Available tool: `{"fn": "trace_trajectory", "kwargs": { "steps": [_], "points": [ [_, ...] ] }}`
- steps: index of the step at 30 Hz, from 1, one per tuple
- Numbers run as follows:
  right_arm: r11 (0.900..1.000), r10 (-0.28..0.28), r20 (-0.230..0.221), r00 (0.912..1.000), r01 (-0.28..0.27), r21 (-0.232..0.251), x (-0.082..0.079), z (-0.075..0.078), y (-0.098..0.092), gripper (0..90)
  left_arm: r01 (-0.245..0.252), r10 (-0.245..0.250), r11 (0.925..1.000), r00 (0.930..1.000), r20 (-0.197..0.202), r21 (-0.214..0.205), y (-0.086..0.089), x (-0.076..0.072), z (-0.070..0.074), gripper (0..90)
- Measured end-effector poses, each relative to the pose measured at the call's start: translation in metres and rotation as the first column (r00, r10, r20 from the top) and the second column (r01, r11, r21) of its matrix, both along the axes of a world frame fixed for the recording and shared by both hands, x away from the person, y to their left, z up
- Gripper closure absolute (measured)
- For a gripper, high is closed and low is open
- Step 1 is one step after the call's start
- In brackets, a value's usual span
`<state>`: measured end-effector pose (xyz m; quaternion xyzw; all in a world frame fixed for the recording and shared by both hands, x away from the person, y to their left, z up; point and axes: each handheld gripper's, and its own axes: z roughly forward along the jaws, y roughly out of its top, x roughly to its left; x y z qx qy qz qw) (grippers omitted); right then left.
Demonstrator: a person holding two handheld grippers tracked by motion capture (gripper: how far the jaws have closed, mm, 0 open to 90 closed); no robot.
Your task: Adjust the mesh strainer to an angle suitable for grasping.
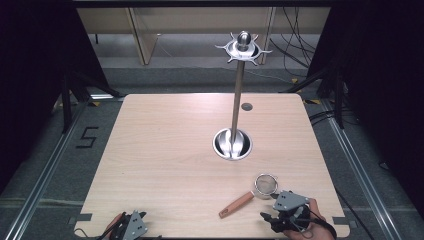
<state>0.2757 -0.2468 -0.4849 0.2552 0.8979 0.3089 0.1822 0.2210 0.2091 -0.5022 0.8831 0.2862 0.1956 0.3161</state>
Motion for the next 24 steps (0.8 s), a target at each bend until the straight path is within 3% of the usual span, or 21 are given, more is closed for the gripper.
{"fn": "trace_trajectory", "kwargs": {
  "steps": [11,15,17,21,24],
  "points": [
    [0.9999,0.013,0.001,0.9999,-0.013,-0.002,0.0,0.001,0.002,32.2,-0.001,0.001,1.0,1.0,0.002,-0.004,0.0,0.001,-0.001,16.5],
    [0.999,0.045,0.007,0.999,-0.045,-0.003,0.0,0.001,0.008,32.2,-0.004,0.004,1.0,1.0,-0.002,0.0,0.0,0.001,-0.001,16.5],
    [0.9963,0.086,0.028,0.9959,-0.086,-0.004,0.001,0.002,0.013,32.0,-0.004,0.004,1.0,1.0,0.002,-0.008,0.0,0.001,-0.002,16.5],
    [0.9971,0.077,0.027,0.9967,-0.077,0.0,0.0,0.002,0.017,32.0,-0.005,0.005,1.0,1.0,0.001,-0.009,0.0,0.001,-0.002,16.5],
    [0.9935,0.113,0.041,0.9927,-0.113,-0.007,0.001,0.002,0.021,31.9,-0.003,0.003,0.9999,1.0,-0.001,-0.01,0.001,0.002,-0.002,16.5]
  ]
}}
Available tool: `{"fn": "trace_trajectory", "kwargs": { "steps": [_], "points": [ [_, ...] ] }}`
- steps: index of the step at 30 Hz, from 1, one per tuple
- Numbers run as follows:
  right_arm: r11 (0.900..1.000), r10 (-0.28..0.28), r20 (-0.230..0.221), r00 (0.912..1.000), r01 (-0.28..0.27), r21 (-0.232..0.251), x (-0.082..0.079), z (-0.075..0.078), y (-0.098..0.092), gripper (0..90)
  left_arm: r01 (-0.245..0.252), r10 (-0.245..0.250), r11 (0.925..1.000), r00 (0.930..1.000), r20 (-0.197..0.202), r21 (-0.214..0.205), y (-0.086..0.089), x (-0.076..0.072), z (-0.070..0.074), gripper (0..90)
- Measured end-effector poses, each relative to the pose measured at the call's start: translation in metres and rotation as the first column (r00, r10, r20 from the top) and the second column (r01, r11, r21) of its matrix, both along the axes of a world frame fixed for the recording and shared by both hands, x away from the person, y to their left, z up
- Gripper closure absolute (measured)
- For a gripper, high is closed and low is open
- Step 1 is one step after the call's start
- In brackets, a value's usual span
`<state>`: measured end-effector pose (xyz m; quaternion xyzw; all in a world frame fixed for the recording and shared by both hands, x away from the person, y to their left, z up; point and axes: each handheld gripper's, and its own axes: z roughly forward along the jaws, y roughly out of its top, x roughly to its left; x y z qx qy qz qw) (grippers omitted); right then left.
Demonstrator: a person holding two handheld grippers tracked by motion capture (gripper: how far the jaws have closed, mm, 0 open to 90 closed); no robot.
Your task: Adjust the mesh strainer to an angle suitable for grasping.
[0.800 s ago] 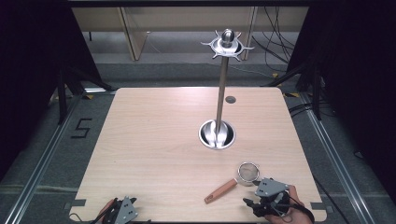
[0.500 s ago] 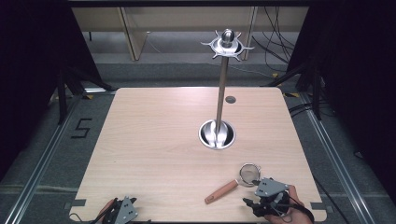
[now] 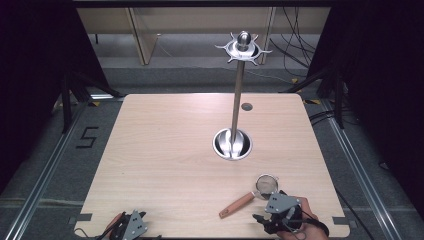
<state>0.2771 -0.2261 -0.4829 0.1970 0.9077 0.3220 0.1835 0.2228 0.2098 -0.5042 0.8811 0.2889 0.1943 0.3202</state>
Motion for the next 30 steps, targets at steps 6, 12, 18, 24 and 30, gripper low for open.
{"fn": "trace_trajectory", "kwargs": {
  "steps": [6,12,18,24,30],
  "points": [
    [0.9995,0.031,0.011,0.9995,-0.031,0.007,0.003,0.002,0.01,31.5,-0.011,0.011,0.9999,0.9998,-0.018,0.002,0.0,-0.001,0.0,16.5],
    [0.9988,0.049,0.001,0.9988,-0.049,0.001,0.01,0.0,0.024,31.0,-0.01,0.01,0.9999,0.9999,-0.013,0.009,0.0,0.0,0.0,16.5],
    [0.9946,0.104,-0.007,0.9946,-0.104,0.005,0.023,-0.001,0.039,30.3,-0.011,0.011,0.9999,0.9998,-0.016,0.006,0.0,0.0,0.0,16.5],
    [0.9891,0.148,-0.051,0.9877,-0.147,0.007,0.034,-0.006,0.05,29.7,-0.008,0.008,0.9999,0.9999,-0.013,0.007,0.0,0.0,0.0,16.5],
    [0.9874,0.157,-0.096,0.9829,-0.158,-0.008,0.04,-0.01,0.057,28.9,-0.006,0.006,1.0,0.9999,-0.015,0.007,0.0,-0.001,0.0,16.5]
  ]
}}
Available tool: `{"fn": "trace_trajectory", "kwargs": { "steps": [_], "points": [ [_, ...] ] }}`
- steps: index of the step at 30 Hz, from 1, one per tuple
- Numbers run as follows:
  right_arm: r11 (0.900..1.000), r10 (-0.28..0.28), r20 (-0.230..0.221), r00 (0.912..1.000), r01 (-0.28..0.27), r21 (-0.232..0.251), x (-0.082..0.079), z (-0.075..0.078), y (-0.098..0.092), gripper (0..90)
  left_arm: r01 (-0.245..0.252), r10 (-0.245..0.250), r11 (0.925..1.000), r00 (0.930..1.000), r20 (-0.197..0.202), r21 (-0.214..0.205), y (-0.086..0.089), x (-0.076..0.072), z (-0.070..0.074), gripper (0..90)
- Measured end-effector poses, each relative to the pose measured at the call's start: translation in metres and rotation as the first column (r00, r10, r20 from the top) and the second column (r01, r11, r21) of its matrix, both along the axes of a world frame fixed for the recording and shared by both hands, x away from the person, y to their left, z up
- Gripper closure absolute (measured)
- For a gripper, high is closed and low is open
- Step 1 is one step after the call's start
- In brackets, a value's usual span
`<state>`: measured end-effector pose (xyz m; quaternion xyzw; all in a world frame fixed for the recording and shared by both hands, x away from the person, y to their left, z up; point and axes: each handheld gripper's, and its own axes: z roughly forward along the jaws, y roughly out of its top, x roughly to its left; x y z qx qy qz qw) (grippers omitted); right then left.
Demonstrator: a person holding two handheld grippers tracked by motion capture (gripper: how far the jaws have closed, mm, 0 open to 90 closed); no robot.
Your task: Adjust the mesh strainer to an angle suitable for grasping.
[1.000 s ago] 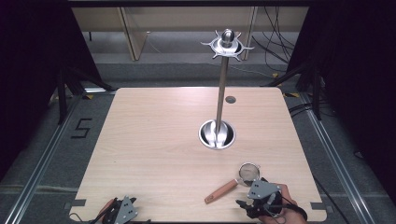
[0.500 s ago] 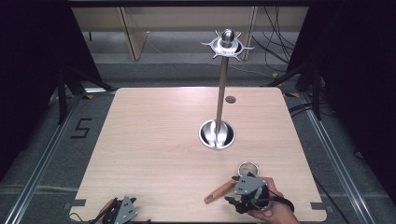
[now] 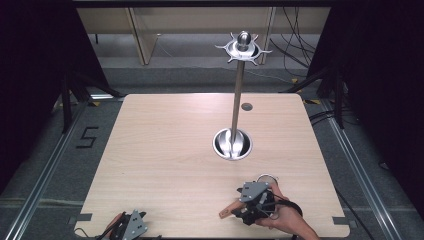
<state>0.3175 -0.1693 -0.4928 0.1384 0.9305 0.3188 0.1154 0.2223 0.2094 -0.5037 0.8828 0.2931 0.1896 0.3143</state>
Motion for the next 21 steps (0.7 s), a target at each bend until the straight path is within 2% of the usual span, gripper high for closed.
{"fn": "trace_trajectory", "kwargs": {
  "steps": [1,2,4,5,11,13,15,16,17,18,19,21],
  "points": [
    [0.9997,-0.025,-0.028,0.9993,0.025,-0.009,-0.0017,-0.0007,0.0006,28.9,-0.001,0.001,1.0,1.0,0.004,0.008,-0.0001,-0.0001,0.0,16.5],
    [0.9998,-0.003,-0.027,0.9996,0.002,-0.022,0.0006,-0.0028,0.0015,28.9,-0.001,0.001,1.0,1.0,0.004,0.002,-0.0001,-0.0005,0.0003,16.5],
    [0.9998,0.001,-0.034,0.9994,-0.002,-0.018,0.0005,-0.0029,0.0019,29.0,-0.004,0.003,1.0,1.0,0.007,0.008,-0.0002,0.0001,0.0,16.5],
    [0.9992,0.033,-0.021,0.9992,-0.033,-0.021,0.0017,-0.0036,0.0027,29.3,0.0,0.0,1.0,1.0,0.007,0.009,0.0001,0.0002,0.0002,16.5],
    [0.9982,0.027,-0.05,0.9984,-0.029,-0.053,0.0042,-0.0066,0.0027,30.2,0.0,0.0,1.0,1.0,0.004,0.009,-0.0002,0.0001,-0.0001,16.5],
    [0.998,0.031,-0.047,0.9984,-0.034,-0.053,0.0049,-0.0067,0.0027,30.6,0.001,-0.001,1.0,1.0,0.0,0.001,-0.0001,-0.0002,0.0,16.5],
    [0.9981,0.026,-0.048,0.9985,-0.028,-0.054,0.0066,-0.0073,0.0026,32.0,-0.002,0.002,1.0,1.0,0.006,0.009,-0.0003,0.0001,-0.0002,16.5],
    [0.9986,0.003,-0.063,0.998,-0.007,-0.053,0.0059,-0.0072,0.0022,31.9,0.0,0.0,1.0,1.0,-0.001,-0.003,-0.0002,-0.0006,0.0001,16.5],
    [0.9983,0.026,-0.058,0.998,-0.029,-0.051,0.0079,-0.0076,0.0022,31.9,-0.001,0.001,1.0,1.0,0.004,0.006,-0.0001,-0.0002,0.0001,16.5],
    [0.9983,0.026,-0.058,0.998,-0.029,-0.051,0.0079,-0.0076,0.0022,31.9,-0.001,0.001,1.0,1.0,0.004,0.006,-0.0001,-0.0002,0.0001,16.5],
    [0.9985,-0.002,-0.063,0.998,-0.001,-0.055,0.0073,-0.0071,0.0016,32.5,0.0,0.0,1.0,1.0,0.006,0.009,-0.0001,-0.0001,0.0001,16.5],
    [0.9984,-0.002,-0.065,0.9979,-0.002,-0.056,0.0078,-0.0072,0.0015,32.9,0.0,0.0,1.0,1.0,0.004,0.008,-0.0001,-0.0003,0.0002,16.5]
  ]
}}
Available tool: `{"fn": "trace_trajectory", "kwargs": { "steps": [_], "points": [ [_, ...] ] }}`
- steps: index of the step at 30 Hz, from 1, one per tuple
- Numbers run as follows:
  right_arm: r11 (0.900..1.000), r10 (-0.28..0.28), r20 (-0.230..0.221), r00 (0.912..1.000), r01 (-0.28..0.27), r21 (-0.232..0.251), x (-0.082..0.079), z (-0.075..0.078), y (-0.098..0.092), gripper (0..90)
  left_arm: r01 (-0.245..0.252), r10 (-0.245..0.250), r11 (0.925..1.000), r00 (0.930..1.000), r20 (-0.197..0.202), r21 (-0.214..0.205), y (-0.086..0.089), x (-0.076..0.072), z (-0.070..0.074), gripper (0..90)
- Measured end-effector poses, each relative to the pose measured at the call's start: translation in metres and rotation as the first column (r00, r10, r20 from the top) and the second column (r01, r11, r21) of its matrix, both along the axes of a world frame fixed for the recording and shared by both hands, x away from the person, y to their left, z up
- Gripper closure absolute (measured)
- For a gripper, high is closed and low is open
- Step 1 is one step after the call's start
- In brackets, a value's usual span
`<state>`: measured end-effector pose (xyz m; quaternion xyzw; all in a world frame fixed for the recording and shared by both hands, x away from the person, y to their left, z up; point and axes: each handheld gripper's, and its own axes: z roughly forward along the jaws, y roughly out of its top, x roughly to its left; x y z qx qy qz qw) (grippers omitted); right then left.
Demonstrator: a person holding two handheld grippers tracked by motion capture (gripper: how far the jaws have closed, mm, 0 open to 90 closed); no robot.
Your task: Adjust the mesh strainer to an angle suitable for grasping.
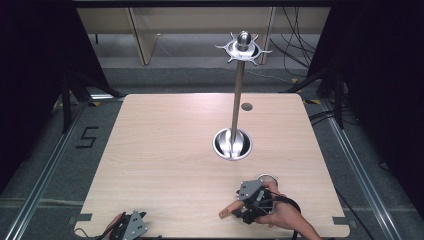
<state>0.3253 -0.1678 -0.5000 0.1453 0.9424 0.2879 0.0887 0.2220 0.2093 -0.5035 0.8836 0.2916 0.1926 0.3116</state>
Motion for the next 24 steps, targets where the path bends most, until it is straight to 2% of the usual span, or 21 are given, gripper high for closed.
{"fn": "trace_trajectory", "kwargs": {
  "steps": [2,4,6,7,8,9,10,15,18,20,21,24],
  "points": [
    [0.9995,0.031,-0.006,0.9995,-0.031,0.002,0.002,0.001,0.001,33.3,-0.001,0.001,1.0,1.0,-0.001,-0.005,0.0,0.0,0.0,16.5],
    [0.9997,0.021,-0.012,0.9997,-0.021,-0.013,0.004,0.001,0.002,34.3,0.002,-0.002,1.0,1.0,0.0,0.001,0.0,0.0,0.0,16.5],
    [0.9998,-0.006,-0.039,0.9992,0.006,-0.016,0.005,0.002,0.003,35.7,0.0,0.0,1.0,1.0,-0.004,-0.009,0.0,0.0,0.0,16.5],
    [0.9997,-0.009,-0.031,0.9995,0.008,-0.023,0.006,0.002,0.003,36.2,-0.002,0.002,1.0,1.0,0.004,0.003,0.0,0.0,0.0,16.5],
    [0.9997,-0.009,-0.031,0.9995,0.008,-0.023,0.006,0.002,0.003,36.2,-0.002,0.002,1.0,1.0,0.004,0.003,0.0,0.0,0.0,16.5],
    [0.9998,0.001,-0.051,0.9987,-0.002,-0.022,0.006,0.002,0.004,36.3,0.001,-0.001,1.0,1.0,0.001,0.001,0.0,0.0,0.0,16.5],
    [0.9994,0.018,-0.045,0.9988,-0.019,-0.029,0.01,0.003,0.005,36.4,0.0,0.0,1.0,1.0,0.0,0.001,0.0,0.0,0.0,16.5],
    [0.9989,0.003,-0.076,0.9971,-0.007,-0.045,0.016,0.004,0.009,39.2,-0.001,0.001,1.0,1.0,-0.001,0.0,0.0,0.0,0.0,16.5],
    [0.9982,-0.002,-0.113,0.9936,-0.004,-0.059,0.018,0.006,0.011,44.9,0.0,0.0,1.0,1.0,-0.001,0.0,0.0,0.0,0.0,16.5],
    [0.9978,0.004,-0.11,0.9939,-0.011,-0.066,0.02,0.007,0.012,45.9,-0.001,0.001,1.0,1.0,-0.001,0.001,0.0,0.0,0.0,16.5],
    [0.9966,0.001,-0.12,0.9928,-0.011,-0.082,0.021,0.008,0.013,48.5,-0.001,0.001,1.0,1.0,0.0,0.001,0.0,0.0,0.0,16.5],
    [0.9957,-0.004,-0.132,0.9913,-0.009,-0.092,0.022,0.01,0.014,51.4,0.0,0.0,1.0,1.0,-0.001,0.001,0.0,0.0,0.0,16.5]
  ]
}}
